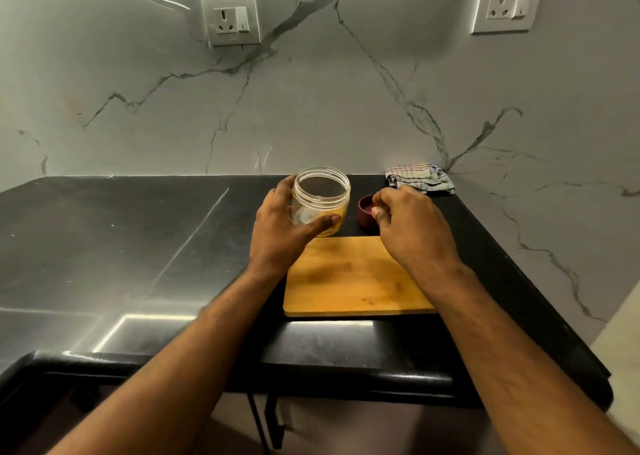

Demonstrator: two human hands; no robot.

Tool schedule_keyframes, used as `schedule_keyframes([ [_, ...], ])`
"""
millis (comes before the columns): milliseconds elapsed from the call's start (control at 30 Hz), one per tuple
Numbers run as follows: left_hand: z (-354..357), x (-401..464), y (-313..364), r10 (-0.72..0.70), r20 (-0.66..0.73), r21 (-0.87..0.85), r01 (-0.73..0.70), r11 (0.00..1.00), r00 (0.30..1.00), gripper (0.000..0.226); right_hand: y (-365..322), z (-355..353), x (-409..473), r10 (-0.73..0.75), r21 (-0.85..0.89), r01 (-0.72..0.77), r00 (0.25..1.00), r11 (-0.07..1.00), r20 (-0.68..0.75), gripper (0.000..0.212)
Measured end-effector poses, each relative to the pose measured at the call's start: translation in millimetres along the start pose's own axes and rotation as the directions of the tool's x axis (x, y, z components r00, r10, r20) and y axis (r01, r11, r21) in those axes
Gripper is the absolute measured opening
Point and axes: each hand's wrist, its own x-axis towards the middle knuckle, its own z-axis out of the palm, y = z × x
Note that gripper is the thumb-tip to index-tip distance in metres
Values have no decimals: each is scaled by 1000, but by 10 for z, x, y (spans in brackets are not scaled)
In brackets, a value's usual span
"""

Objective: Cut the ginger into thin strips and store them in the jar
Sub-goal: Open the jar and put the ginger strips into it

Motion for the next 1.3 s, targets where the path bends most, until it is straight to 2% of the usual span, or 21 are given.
schedule_keyframes([
  [67,44,99,-98,-28,-10,-21,28,999,1000,97,-29,42,88,18,-88,-14,999,996,46,30],
  [200,172,224,-208,-43,13,-54,44,998,999,91,-109,176,277,127,-295,-46,957,954,261,42],
  [333,277,336,-304,-55,62,-61,59,996,997,92,-166,293,494,218,-425,-72,927,902,306,44],
  [500,355,471,-417,-59,110,-32,63,998,992,93,-174,449,685,319,-436,-130,862,890,394,44],
  [600,379,495,-418,-59,118,-44,65,997,991,89,-124,540,710,299,-445,-106,870,889,391,54],
  [767,380,514,-417,-70,102,-36,74,997,992,91,-50,591,721,255,-451,-62,888,891,383,56],
  [900,349,502,-387,-92,95,-26,95,995,991,97,27,573,713,214,-338,-99,921,936,325,54],
  [1000,322,512,-384,-99,81,8,98,995,992,100,62,541,669,106,-6,-106,989,994,106,46],
  [1100,310,535,-409,-111,46,68,108,992,993,100,19,445,656,107,301,-70,988,951,-109,34],
  [1167,291,543,-417,-118,32,91,115,989,992,94,-15,363,686,230,540,-118,962,833,-146,32],
  [1200,286,544,-421,-120,37,88,116,989,992,92,-19,330,707,332,713,-176,940,679,-83,32],
  [1233,276,546,-420,-116,46,81,112,990,992,90,-25,299,723,404,865,-237,914,443,44,33],
  [1267,267,547,-414,-106,60,68,101,992,993,88,-21,276,724,415,937,-295,888,188,196,36],
  [1300,263,547,-404,-90,79,57,85,995,993,87,-17,272,718,386,945,-327,871,-6,304,40],
])
